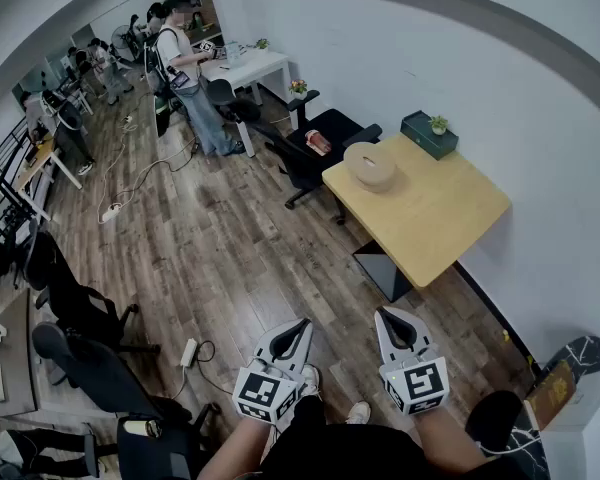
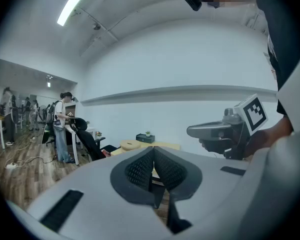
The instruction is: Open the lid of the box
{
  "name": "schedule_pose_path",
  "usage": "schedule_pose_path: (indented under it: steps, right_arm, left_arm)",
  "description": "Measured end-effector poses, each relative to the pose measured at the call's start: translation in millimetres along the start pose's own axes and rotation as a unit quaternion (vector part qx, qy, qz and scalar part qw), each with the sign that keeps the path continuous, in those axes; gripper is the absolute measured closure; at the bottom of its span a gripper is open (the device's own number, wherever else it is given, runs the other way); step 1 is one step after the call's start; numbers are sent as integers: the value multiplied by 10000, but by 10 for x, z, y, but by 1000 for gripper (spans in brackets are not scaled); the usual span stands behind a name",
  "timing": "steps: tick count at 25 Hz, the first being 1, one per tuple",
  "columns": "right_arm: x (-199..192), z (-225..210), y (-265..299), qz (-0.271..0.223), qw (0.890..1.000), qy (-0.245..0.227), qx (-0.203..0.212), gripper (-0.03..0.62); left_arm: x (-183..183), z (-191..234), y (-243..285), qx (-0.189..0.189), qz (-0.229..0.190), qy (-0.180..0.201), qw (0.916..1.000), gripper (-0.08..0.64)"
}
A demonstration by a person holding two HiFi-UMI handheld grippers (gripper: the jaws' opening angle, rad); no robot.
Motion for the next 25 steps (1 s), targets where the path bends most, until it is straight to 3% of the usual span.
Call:
schedule_pose_path:
  steps: [7,17,18,20,25]
  right_arm:
    - [-83,-12,-92,132,9999,26,35,572]
    - [-178,-136,79,283,9993,216,91,571]
    - [-177,-138,109,278,9994,187,113,540]
    - [-160,-126,184,256,9993,160,207,379]
    - [-87,-108,412,158,9996,71,237,204]
  left_arm:
    - [35,-82,26,-56,-203,-321,9993,541]
    - [39,-20,249,-226,-134,-286,9992,541]
    - [46,-1,276,-249,-149,-321,9991,541]
    - [59,46,329,-283,-161,-339,9989,541]
    - [101,214,437,-290,-234,-373,9986,541]
Point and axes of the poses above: the fingertips, and each gripper's own axes: y forward along the fingers, z to its left, x out of its top, the point moved 3 cm from there along -y, backward along the fingers, and after that the axes turned 8 degrees about -x, right-handed, at the moved point
